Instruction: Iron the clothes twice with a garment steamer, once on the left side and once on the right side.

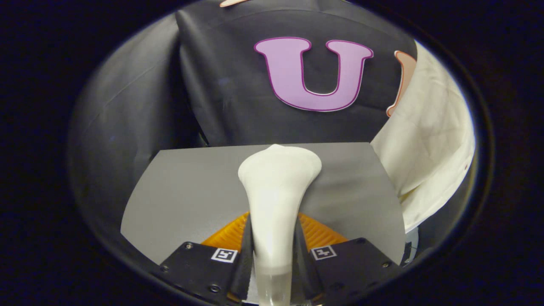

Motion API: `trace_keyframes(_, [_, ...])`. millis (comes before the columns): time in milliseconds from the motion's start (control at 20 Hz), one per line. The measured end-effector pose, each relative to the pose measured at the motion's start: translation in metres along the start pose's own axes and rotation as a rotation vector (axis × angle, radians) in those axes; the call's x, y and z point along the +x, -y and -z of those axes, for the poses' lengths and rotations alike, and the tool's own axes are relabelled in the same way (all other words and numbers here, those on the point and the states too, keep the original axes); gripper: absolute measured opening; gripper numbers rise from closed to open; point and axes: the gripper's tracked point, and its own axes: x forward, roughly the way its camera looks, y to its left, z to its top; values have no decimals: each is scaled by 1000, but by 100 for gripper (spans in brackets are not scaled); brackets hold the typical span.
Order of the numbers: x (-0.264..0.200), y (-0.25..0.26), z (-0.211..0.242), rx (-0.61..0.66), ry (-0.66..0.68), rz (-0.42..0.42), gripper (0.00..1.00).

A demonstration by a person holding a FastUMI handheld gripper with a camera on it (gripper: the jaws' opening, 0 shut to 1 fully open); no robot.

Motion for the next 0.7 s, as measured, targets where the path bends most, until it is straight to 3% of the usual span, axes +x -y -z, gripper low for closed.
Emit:
trace_keyframes(150, [-5,-4,-5,35,63,-8,45])
trace_keyframes(350, [-32,-10,-30,10,236,-173,43])
trace_keyframes(700, [-112,4,-37,5,423,-229,42])
